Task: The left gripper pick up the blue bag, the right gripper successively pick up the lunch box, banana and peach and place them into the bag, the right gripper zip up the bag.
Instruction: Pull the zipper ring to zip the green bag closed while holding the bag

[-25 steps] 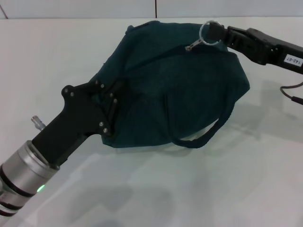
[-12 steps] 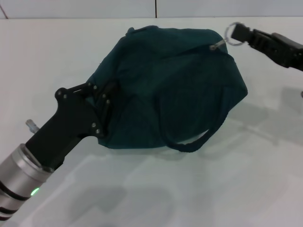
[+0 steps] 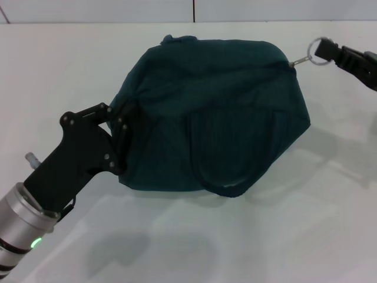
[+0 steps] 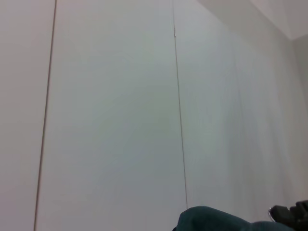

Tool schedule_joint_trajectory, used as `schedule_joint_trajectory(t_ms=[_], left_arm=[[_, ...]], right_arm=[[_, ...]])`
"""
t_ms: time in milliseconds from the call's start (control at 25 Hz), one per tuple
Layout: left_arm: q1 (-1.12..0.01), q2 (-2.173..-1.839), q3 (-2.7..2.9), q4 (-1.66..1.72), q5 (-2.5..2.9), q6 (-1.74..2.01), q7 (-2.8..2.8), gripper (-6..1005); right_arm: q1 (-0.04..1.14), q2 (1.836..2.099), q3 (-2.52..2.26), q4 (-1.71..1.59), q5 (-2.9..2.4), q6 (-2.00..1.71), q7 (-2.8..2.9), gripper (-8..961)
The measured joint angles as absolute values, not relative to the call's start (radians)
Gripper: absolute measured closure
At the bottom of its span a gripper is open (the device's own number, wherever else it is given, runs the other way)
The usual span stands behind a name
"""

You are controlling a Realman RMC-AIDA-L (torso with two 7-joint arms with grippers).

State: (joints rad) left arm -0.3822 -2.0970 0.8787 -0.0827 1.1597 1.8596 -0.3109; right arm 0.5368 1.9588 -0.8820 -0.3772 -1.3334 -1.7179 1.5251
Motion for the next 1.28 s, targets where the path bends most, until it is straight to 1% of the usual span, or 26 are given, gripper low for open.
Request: schedule_joint_trajectory(t_ms=[200, 480, 720, 1000, 1160, 1280], left_arm=[[-0.380, -2.098, 0.877, -0.091, 1.141, 1.860, -0.329, 965], [-0.372, -2.098, 0.877, -0.091, 1.139, 1.857, -0.334, 966], [-0.373, -2.097, 0.882, -0.091, 1.140, 1.850, -0.335, 966], [-0.387, -2.095, 0.893, -0.073, 1.183, 1.832, -0.437, 924], [-0.376, -2.095, 0.890, -0.071, 1.188, 1.826, -0.490, 900], [-0.360, -2.094, 0.882, -0.071, 1.183, 1.849, -0.510, 834]], right_arm=[[0.517, 1.952, -0.890, -0.366, -1.340, -1.711, 1.525, 906], [0.476, 1.952, -0.889, -0.365, -1.344, -1.690, 1.521, 905], [0.471, 1.951, -0.891, -0.369, -1.344, -1.694, 1.520, 904], [0.480, 1.958, -0.884, -0.382, -1.338, -1.755, 1.511, 903], [0.480, 1.962, -0.883, -0.408, -1.335, -1.777, 1.509, 903], [0.480, 1.964, -0.882, -0.413, -1.334, -1.785, 1.503, 902]])
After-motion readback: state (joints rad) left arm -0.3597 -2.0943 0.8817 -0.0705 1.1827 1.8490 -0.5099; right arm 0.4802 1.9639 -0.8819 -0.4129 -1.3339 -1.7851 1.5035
